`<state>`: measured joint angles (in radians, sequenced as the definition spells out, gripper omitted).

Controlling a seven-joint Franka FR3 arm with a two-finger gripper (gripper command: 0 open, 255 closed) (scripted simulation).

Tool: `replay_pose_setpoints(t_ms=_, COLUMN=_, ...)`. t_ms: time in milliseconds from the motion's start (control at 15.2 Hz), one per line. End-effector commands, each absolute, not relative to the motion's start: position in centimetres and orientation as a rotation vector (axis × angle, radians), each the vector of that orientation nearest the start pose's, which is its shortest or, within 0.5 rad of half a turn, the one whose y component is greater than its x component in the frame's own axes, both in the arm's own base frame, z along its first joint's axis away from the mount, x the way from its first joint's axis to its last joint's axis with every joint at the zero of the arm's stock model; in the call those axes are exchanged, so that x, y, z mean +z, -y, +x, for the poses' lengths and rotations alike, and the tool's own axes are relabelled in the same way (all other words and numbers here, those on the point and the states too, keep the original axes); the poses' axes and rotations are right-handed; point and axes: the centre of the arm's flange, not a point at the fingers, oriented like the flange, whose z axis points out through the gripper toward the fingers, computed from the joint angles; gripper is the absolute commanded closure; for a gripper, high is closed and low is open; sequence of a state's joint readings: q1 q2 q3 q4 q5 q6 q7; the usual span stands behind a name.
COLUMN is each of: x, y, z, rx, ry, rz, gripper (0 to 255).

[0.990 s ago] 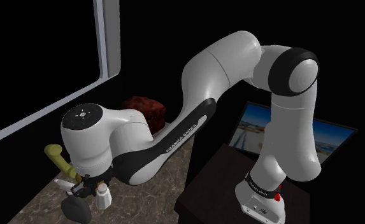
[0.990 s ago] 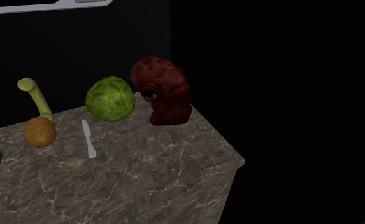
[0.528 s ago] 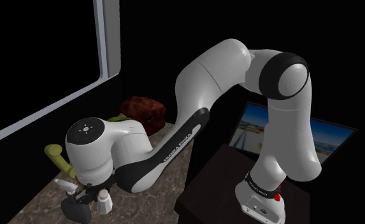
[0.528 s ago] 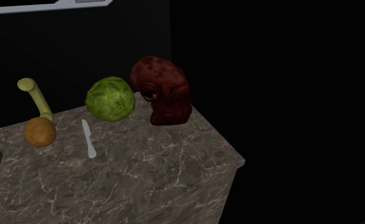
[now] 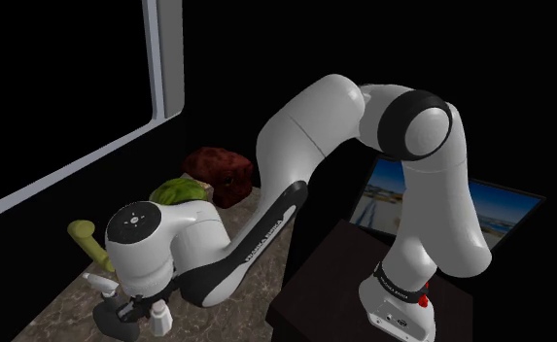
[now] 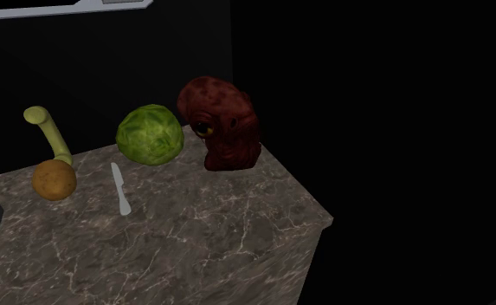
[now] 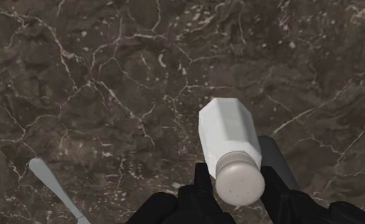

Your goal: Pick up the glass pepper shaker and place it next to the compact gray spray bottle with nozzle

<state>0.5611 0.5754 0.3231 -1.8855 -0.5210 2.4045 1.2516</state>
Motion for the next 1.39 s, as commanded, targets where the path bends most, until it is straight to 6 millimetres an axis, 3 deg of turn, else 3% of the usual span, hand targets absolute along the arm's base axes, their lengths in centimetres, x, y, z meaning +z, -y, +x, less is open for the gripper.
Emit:
replay_pose_setpoints(t_ms=0, x=20.1, y=-47.9, z=41.2, rx=-0.241, ry=-0.04, rz=-3.216, gripper=255)
replay_pose_setpoints(t_ms=396, x=17.1, y=-47.9, z=41.2, rx=-0.241, ry=-0.04, rz=-3.216, gripper=255)
replay_pose_setpoints(t_ms=858, x=17.1, y=-47.9, z=41.2, rx=-0.241, ry=-0.04, rz=-3.216, gripper=255)
replay_pose_setpoints(t_ms=924, x=17.1, y=-47.9, z=41.2, rx=-0.241, ry=-0.04, rz=-3.216, gripper=0)
replay_pose_setpoints(t_ms=1254, x=17.1, y=-47.9, z=41.2, rx=-0.241, ry=-0.04, rz=-3.216, gripper=0)
replay_pose_setpoints(t_ms=1320, x=18.4, y=-48.0, z=41.0, rx=-0.241, ry=-0.04, rz=-3.216, gripper=0)
